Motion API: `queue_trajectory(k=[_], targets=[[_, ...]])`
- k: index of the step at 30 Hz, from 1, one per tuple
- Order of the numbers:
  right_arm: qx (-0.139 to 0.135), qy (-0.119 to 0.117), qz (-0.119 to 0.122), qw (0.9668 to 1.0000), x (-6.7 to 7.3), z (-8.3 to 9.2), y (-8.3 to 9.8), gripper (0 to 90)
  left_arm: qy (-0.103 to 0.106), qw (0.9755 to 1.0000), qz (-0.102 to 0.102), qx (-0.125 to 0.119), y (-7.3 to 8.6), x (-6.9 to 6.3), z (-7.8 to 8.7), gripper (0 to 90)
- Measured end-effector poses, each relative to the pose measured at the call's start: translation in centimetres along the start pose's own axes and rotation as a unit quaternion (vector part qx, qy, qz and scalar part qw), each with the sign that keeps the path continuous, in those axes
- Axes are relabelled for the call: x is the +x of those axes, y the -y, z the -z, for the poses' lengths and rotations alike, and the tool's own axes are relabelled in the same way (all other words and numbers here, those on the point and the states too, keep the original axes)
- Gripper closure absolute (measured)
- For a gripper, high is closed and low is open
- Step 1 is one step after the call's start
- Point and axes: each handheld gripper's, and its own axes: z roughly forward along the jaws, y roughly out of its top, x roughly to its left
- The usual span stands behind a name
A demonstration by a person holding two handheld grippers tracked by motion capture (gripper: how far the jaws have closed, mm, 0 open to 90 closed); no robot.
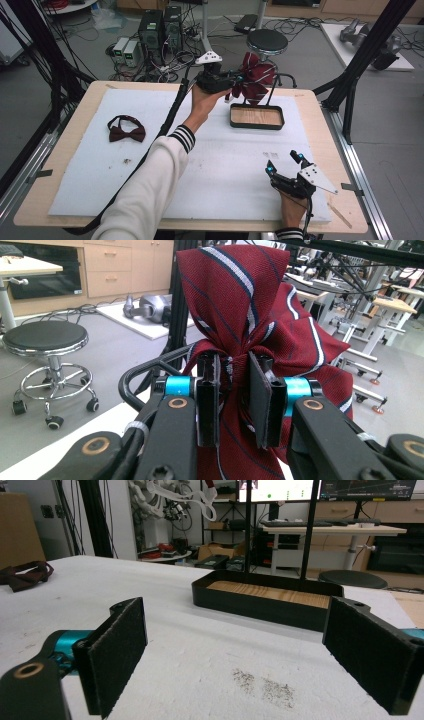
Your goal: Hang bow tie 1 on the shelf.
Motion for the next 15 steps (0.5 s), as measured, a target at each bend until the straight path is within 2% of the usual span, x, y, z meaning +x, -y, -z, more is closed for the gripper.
queue_trajectory(k=[5, 6, 8, 9, 13, 15], targets=[[0.000, 0.001, 0.000, 1.0000, 0.0, 0.0, 0.0, 9.8, -0.004, 1.0000, 0.002, 0.000, 0.0, 0.5, -0.2, 75.2], [0.000, 0.001, 0.000, 1.0000, 0.0, 0.0, 0.0, 9.8, -0.005, 1.0000, -0.003, 0.002, -0.1, 0.6, -0.4, 75.2], [0.000, 0.001, 0.000, 1.0000, 0.0, 0.0, 0.0, 9.8, 0.001, 1.0000, 0.003, -0.004, -0.3, 0.6, -0.6, 75.2], [0.000, 0.000, -0.001, 1.0000, 0.0, 0.0, 0.0, 9.8, -0.004, 0.9998, -0.017, 0.008, -0.6, 0.3, -1.2, 75.2], [-0.002, 0.000, 0.001, 1.0000, 0.0, 0.0, 0.0, 9.8, -0.005, 0.9999, -0.002, -0.010, -0.8, 0.3, -1.7, 75.2], [-0.002, -0.001, 0.002, 1.0000, 0.0, 0.1, 0.0, 9.8, -0.015, 0.9999, 0.000, 0.001, -0.6, 0.7, -1.8, 75.2]])
